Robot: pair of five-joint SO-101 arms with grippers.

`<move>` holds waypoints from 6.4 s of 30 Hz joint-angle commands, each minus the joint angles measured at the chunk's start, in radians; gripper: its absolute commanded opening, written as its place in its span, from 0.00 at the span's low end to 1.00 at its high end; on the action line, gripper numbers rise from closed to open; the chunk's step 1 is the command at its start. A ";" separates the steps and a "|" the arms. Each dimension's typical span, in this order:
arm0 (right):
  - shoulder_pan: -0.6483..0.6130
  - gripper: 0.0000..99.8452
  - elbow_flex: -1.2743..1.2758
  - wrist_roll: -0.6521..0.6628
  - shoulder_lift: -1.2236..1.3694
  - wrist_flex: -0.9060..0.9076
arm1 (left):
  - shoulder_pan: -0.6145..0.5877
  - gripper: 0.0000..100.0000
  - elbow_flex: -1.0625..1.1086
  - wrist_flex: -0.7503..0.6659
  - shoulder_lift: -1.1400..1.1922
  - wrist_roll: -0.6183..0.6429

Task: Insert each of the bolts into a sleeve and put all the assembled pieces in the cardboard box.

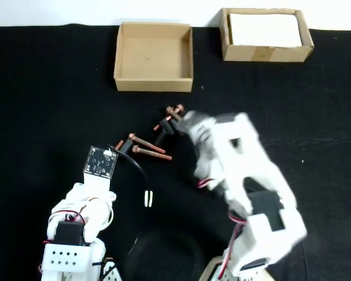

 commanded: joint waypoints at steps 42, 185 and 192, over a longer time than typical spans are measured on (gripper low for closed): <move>0.366 0.01 0.912 -0.577 -1.613 -0.820 | -0.002 0.01 -0.044 -0.075 -0.007 -0.006; 0.278 0.01 1.494 -0.298 -1.879 -0.791 | 0.183 0.20 -2.675 0.572 2.612 0.876; 0.282 0.01 1.494 -0.298 -1.879 -0.791 | 0.180 0.10 -2.681 0.512 2.710 0.919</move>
